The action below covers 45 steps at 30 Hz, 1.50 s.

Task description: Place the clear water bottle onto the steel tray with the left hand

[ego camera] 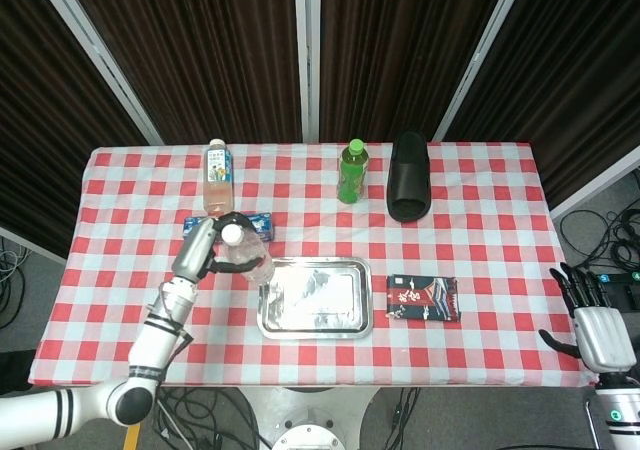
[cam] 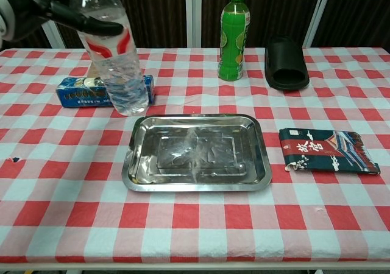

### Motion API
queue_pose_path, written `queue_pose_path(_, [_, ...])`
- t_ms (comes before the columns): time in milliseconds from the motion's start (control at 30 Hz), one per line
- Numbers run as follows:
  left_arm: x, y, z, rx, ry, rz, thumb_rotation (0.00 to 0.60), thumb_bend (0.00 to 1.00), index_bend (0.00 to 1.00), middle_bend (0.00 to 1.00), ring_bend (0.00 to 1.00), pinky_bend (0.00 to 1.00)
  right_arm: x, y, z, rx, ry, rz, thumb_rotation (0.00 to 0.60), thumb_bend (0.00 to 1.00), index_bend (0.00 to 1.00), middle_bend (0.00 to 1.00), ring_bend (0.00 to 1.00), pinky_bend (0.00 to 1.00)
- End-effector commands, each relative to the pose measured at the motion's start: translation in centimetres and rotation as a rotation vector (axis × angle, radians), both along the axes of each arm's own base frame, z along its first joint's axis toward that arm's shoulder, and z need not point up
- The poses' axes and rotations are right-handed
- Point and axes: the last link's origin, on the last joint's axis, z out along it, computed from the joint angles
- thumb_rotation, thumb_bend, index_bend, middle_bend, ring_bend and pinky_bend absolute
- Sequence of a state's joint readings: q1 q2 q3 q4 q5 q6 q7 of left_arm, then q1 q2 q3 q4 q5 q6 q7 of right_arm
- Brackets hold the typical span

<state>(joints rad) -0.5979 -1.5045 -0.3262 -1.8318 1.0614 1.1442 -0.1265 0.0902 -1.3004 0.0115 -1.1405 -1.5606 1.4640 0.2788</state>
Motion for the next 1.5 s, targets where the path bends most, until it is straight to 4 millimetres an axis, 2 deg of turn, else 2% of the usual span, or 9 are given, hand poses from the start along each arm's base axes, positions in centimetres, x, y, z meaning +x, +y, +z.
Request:
queue_pose_path(33, [1.0, -0.9, -2.1, -0.017, -0.024, -0.003, 0.6, 0.31, 0.57, 0.66, 0.54, 0.58, 0.0, 0.0, 0.0, 0.0, -0.002, -0.001, 0.6, 0.09, 0.0, 0.0, 0.0, 0.0])
queue_pose_path(333, [1.7, -2.4, -5.6, 0.009, -0.068, 0.003, 0.6, 0.31, 0.57, 0.65, 0.54, 0.58, -0.2, -0.1, 0.1, 0.002, -0.001, -0.013, 0.6, 0.09, 0.0, 0.0, 0.0, 0.0])
queue_pose_path(500, [1.0, -3.0, -7.0, 0.034, -0.031, -0.014, 0.6, 0.31, 0.57, 0.65, 0.54, 0.58, -0.3, -0.1, 0.1, 0.001, -0.004, -0.017, 0.6, 0.1, 0.0, 0.0, 0.0, 0.0])
queue_pose_path(700, [0.2, -3.8, -8.2, 0.043, -0.013, -0.018, 0.6, 0.31, 0.57, 0.65, 0.54, 0.58, -0.4, -0.1, 0.1, 0.004, -0.003, -0.021, 0.6, 0.09, 0.0, 0.0, 0.0, 0.0])
queue_pose_path(1100, [0.0, -4.5, -9.7, 0.008, -0.001, -0.025, 0.6, 0.31, 0.55, 0.63, 0.52, 0.56, -0.6, 0.0, 0.2, -0.001, -0.003, -0.027, 0.6, 0.09, 0.0, 0.0, 0.0, 0.0])
queue_pose_path(1267, [0.1, -4.7, -10.1, -0.005, -0.001, -0.036, 0.6, 0.29, 0.49, 0.6, 0.51, 0.55, -1.2, 0.3, 0.4, -0.003, -0.005, -0.037, 0.6, 0.09, 0.0, 0.0, 0.0, 0.0])
queue_pose_path(1333, [0.1, -4.8, -10.2, -0.014, -0.011, -0.043, 0.6, 0.26, 0.42, 0.57, 0.48, 0.53, -1.2, 0.4, 0.5, -0.005, -0.006, -0.035, 0.6, 0.09, 0.0, 0.0, 0.0, 0.0])
queue_pose_path(1433, [0.5, -4.9, -10.0, -0.03, -0.043, -0.067, 0.6, 0.15, 0.26, 0.43, 0.36, 0.42, -1.3, 0.4, 0.5, -0.006, -0.007, -0.035, 0.6, 0.1, 0.0, 0.0, 0.0, 0.0])
queue_pose_path(1500, [0.8, -4.8, -9.7, -0.021, -0.061, -0.083, 0.6, 0.1, 0.21, 0.35, 0.27, 0.34, -1.3, 0.4, 0.5, -0.006, -0.008, -0.032, 0.6, 0.1, 0.0, 0.0, 0.0, 0.0])
